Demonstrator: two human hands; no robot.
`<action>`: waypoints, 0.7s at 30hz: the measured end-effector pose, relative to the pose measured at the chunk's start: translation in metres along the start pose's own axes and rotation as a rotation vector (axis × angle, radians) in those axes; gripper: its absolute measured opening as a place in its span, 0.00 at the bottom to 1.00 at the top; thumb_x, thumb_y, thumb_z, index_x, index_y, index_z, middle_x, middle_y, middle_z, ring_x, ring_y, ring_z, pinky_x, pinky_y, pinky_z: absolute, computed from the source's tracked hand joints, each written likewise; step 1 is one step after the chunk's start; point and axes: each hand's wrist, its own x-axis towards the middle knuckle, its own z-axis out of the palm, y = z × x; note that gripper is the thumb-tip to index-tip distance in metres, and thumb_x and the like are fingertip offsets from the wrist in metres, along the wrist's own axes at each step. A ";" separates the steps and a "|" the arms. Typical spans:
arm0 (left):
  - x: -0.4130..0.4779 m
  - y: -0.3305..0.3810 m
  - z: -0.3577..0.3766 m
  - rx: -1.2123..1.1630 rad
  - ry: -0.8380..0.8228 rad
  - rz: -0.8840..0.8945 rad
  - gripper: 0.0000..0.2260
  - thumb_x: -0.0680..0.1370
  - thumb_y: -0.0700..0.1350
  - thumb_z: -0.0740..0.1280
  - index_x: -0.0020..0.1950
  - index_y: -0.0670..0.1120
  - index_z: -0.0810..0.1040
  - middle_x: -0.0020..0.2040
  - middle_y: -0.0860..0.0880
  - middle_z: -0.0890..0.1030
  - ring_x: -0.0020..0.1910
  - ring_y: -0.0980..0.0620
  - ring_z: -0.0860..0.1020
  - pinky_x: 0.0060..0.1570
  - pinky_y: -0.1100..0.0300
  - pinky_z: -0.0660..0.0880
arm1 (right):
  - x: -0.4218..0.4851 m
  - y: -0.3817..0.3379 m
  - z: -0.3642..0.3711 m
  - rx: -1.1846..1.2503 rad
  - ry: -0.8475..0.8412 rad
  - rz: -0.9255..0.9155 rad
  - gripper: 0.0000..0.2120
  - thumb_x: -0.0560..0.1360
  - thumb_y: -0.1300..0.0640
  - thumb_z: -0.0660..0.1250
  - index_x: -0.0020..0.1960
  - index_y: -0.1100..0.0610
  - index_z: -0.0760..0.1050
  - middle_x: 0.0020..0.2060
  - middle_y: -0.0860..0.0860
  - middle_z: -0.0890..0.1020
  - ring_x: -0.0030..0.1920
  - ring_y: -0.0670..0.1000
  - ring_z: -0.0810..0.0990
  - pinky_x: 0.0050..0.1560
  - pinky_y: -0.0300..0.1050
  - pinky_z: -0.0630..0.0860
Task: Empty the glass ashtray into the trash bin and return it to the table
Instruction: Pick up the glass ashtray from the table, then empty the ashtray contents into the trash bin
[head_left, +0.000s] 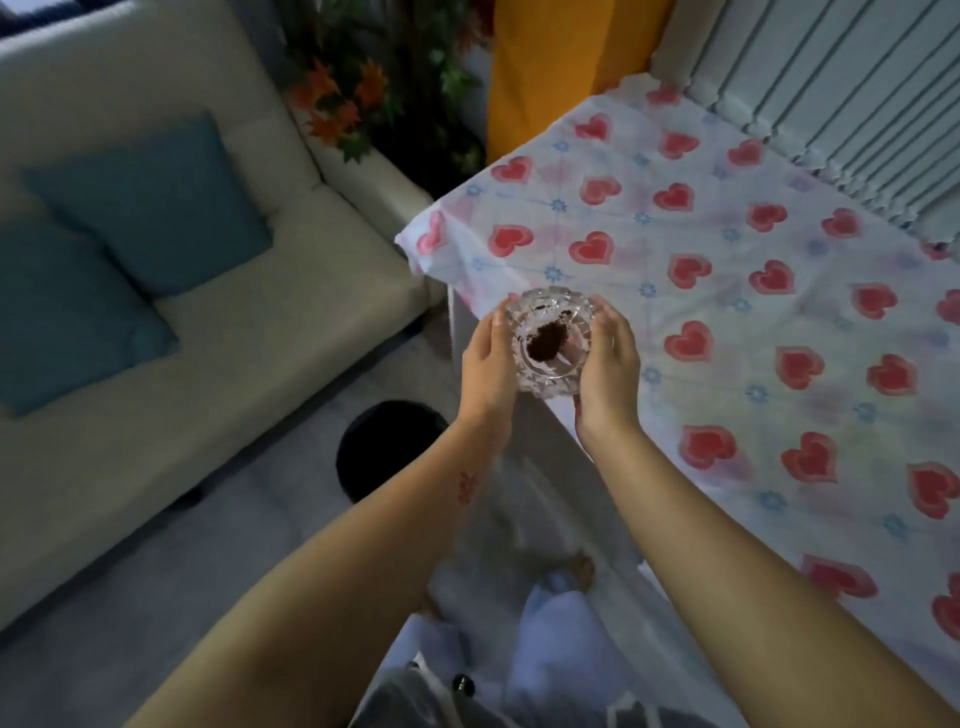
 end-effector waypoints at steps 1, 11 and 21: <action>0.000 -0.001 -0.019 0.001 0.030 0.003 0.19 0.81 0.56 0.59 0.68 0.52 0.78 0.64 0.51 0.82 0.64 0.51 0.79 0.68 0.47 0.73 | -0.007 0.007 0.016 -0.015 -0.021 0.007 0.10 0.82 0.50 0.59 0.58 0.41 0.77 0.65 0.47 0.78 0.64 0.48 0.78 0.67 0.52 0.75; 0.023 -0.034 -0.159 0.122 0.222 0.067 0.18 0.85 0.49 0.56 0.73 0.48 0.73 0.69 0.50 0.77 0.69 0.54 0.74 0.71 0.55 0.70 | -0.040 0.075 0.128 -0.170 -0.241 0.057 0.11 0.83 0.53 0.57 0.60 0.46 0.76 0.63 0.51 0.80 0.64 0.51 0.78 0.68 0.55 0.74; 0.066 -0.144 -0.221 0.380 0.329 0.043 0.18 0.85 0.49 0.56 0.75 0.50 0.71 0.73 0.52 0.74 0.74 0.54 0.68 0.73 0.57 0.65 | -0.010 0.193 0.165 -0.305 -0.377 0.167 0.15 0.84 0.56 0.56 0.67 0.56 0.75 0.62 0.50 0.79 0.55 0.43 0.81 0.41 0.29 0.78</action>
